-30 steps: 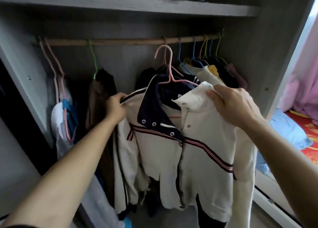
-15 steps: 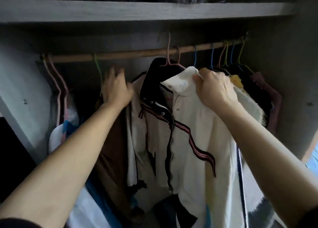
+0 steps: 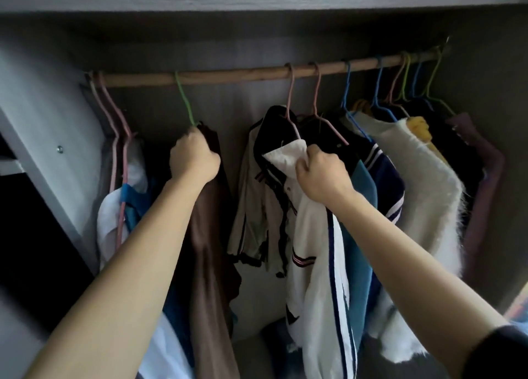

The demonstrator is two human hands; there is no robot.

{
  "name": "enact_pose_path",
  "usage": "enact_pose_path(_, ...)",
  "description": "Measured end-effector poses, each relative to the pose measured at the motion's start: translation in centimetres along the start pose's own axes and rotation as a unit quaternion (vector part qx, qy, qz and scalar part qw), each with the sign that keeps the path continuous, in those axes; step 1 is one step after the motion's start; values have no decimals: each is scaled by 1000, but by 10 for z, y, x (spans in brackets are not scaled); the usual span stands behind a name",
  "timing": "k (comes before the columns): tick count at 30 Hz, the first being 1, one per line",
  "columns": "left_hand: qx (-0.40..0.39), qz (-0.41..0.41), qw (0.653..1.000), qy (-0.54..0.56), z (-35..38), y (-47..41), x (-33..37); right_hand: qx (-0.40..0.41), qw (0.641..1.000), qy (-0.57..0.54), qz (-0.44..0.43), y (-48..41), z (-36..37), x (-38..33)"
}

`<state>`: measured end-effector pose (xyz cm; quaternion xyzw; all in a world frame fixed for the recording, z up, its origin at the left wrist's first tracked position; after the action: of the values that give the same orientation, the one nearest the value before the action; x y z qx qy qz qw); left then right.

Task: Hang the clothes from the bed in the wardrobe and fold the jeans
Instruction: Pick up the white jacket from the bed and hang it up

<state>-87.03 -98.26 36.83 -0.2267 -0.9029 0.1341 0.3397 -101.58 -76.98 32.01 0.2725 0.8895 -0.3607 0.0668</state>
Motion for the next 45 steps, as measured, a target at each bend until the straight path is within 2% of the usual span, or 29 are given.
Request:
enact_pose_path(4,-56,29,994,86,7,17,0,6,1000,25,14,10,1,-1)
enact_pose_path(8,-74,34,994,76,5,27,-10,-14,999,26,28,29,-6,12)
enact_pose_path(10,-60,59,996,42,4,40,-8,-9,999,23,32,42,-13,14)
enact_pose_path(13,3,137,991,-11,3,70,-4,22,999,29,27,68,-25,14)
enact_pose_path(21,21,261,964,35,30,173,-18,6,995,77,66,181,-40,44)
enact_pose_path(26,-26,331,941,65,42,246,31,10,987,139,81,248,-81,83)
enact_pose_path(32,-77,387,910,127,60,366,132,67,975,169,130,357,-187,152)
enact_pose_path(35,-110,425,883,165,75,457,195,86,950,241,179,438,-254,191)
enact_pose_path(39,-183,493,830,187,102,606,275,64,905,318,273,574,-345,247)
enact_pose_path(45,-301,563,760,125,157,819,358,38,819,364,443,781,-456,310)
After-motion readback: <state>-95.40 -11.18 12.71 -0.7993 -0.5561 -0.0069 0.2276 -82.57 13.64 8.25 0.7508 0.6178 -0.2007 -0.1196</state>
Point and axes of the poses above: each hand's wrist, its own y-axis away from the middle knuckle, its own z-axis out of the palm, x = y × z, the point moved 7 cm from there along -y, towards the middle knuckle, and after that the axes turned 13 degrees about -z, right-handed, at the moved point
